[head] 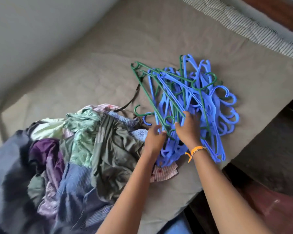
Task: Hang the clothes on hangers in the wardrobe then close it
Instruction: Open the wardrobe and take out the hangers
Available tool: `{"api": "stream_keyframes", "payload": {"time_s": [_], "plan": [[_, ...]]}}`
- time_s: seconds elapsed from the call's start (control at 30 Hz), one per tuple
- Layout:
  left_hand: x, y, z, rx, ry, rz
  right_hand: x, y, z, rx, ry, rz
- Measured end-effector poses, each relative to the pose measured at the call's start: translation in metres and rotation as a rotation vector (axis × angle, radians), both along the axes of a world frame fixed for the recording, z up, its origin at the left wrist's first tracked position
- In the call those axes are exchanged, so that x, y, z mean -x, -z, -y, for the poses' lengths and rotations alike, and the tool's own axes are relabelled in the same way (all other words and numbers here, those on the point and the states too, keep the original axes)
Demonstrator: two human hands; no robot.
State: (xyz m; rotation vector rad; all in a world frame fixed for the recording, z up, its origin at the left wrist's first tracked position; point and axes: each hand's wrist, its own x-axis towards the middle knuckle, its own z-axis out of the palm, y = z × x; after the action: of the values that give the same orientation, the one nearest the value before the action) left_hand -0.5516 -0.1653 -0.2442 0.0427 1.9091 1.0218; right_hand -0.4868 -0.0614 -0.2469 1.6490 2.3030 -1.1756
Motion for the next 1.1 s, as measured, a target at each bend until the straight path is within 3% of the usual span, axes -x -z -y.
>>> {"api": "stream_keyframes", "payload": {"time_s": [0.1,0.17,0.23,0.37,0.47,0.67,0.73,0.83,0.9,1.0,1.1], "plan": [[0.001,-0.036,0.044,-0.148,-0.029,-0.262,0.007,-0.013,0.051,-0.191,-0.052,-0.179],[0.011,-0.051,0.081,-0.152,0.006,-0.492,0.014,-0.023,0.086,-0.137,-0.084,-0.262],[0.024,-0.060,0.119,-0.063,0.057,-0.659,0.023,-0.033,0.120,0.012,-0.141,-0.314],[0.037,-0.069,0.196,0.333,0.090,-0.828,0.035,-0.049,0.191,0.079,-0.340,-0.388],[0.038,-0.068,0.255,0.413,0.018,-0.707,0.038,-0.061,0.241,0.097,-0.498,-0.380],[0.022,-0.062,0.343,0.140,-0.197,-0.324,0.035,-0.067,0.326,-0.263,-0.747,-0.049],[0.023,-0.063,0.366,0.134,-0.238,-0.285,0.035,-0.064,0.350,-0.321,-0.859,-0.023],[0.028,-0.065,0.394,0.190,-0.279,-0.392,0.030,-0.054,0.376,-0.453,-0.994,0.068],[0.037,-0.065,0.409,0.330,-0.398,-0.455,0.026,-0.051,0.380,-0.588,-0.938,0.180],[0.060,-0.063,0.434,0.587,-0.561,-0.343,0.023,-0.052,0.375,-0.644,-0.822,0.285],[0.080,-0.047,0.452,0.541,-0.564,-0.171,0.028,-0.055,0.381,-0.609,-0.766,0.242]]}}
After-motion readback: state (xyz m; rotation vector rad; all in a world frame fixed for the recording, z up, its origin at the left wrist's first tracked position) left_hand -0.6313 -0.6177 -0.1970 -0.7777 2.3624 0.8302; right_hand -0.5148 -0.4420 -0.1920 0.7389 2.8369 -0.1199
